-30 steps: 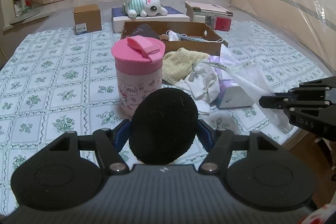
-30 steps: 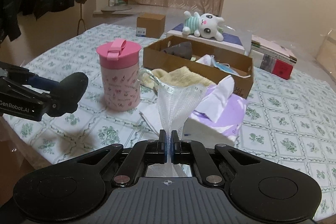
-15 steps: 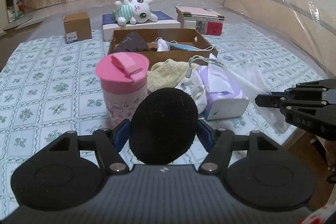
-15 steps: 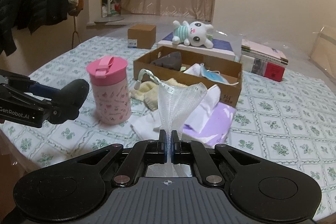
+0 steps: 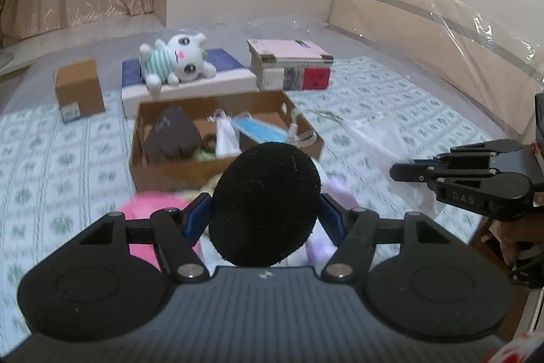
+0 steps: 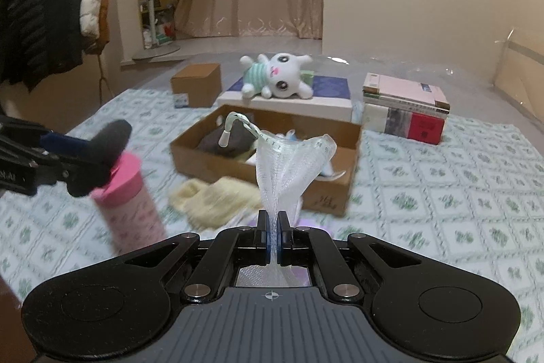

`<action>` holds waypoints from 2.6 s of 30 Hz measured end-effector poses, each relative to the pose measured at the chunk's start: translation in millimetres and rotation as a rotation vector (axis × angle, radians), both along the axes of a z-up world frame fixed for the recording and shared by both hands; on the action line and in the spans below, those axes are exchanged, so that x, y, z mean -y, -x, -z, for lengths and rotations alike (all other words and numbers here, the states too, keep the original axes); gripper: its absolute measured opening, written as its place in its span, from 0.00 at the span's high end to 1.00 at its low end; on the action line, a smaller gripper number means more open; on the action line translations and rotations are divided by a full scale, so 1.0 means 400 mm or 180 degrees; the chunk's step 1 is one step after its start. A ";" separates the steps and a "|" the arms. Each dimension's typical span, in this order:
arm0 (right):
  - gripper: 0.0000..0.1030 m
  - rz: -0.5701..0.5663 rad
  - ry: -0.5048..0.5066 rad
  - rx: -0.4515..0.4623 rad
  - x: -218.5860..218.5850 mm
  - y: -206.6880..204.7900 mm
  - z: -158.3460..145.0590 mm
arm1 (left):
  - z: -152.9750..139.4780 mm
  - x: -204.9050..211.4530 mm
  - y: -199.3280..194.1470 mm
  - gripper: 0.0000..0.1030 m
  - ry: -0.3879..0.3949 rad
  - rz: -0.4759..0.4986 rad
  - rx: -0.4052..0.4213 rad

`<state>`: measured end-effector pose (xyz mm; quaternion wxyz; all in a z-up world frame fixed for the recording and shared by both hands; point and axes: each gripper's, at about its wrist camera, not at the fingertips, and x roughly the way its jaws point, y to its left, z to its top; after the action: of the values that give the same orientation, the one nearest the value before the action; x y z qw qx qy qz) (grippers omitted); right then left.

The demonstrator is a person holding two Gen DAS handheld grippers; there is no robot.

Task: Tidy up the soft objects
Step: 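Carry the sponge and mesh bag into the cardboard box and open both grippers, then move both grippers back toward the purple tissue box and beige towel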

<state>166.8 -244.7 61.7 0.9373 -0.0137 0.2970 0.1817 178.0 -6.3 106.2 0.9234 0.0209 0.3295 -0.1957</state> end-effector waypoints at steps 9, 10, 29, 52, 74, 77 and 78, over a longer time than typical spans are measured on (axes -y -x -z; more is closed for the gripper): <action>0.97 0.0026 -0.0007 -0.0155 0.052 -0.276 -0.031 | -0.031 0.019 -0.321 0.37 -0.0255 -0.0065 -0.0022; 0.97 0.0027 -0.0011 -0.0182 0.052 -0.306 -0.029 | -0.024 0.019 -0.355 0.37 -0.0310 -0.0079 -0.0034; 0.97 0.0079 -0.0172 -0.0735 0.015 -0.662 0.109 | 0.145 0.069 -0.718 0.36 -0.0679 -0.0151 -0.0489; 0.97 0.0087 -0.0174 -0.0773 -0.006 -0.683 0.109 | 0.156 0.115 -0.711 0.29 -0.0820 -0.0045 -0.0498; 0.27 0.0261 -0.0461 -0.0612 0.021 -0.673 0.064 | 0.103 0.083 -0.663 0.29 -0.0698 -0.0061 -0.0386; 0.27 0.0273 -0.0490 -0.0556 0.032 -0.627 0.033 | 0.070 0.079 -0.620 0.29 -0.0654 -0.0041 -0.0327; 0.27 0.0272 -0.0490 -0.0528 0.033 -0.610 0.022 | 0.055 0.076 -0.601 0.29 -0.0622 -0.0038 -0.0304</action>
<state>410.7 -258.0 53.0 0.9147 0.0861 0.3591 0.1644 418.3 -36.7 84.1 0.9014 0.0995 0.3907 -0.1579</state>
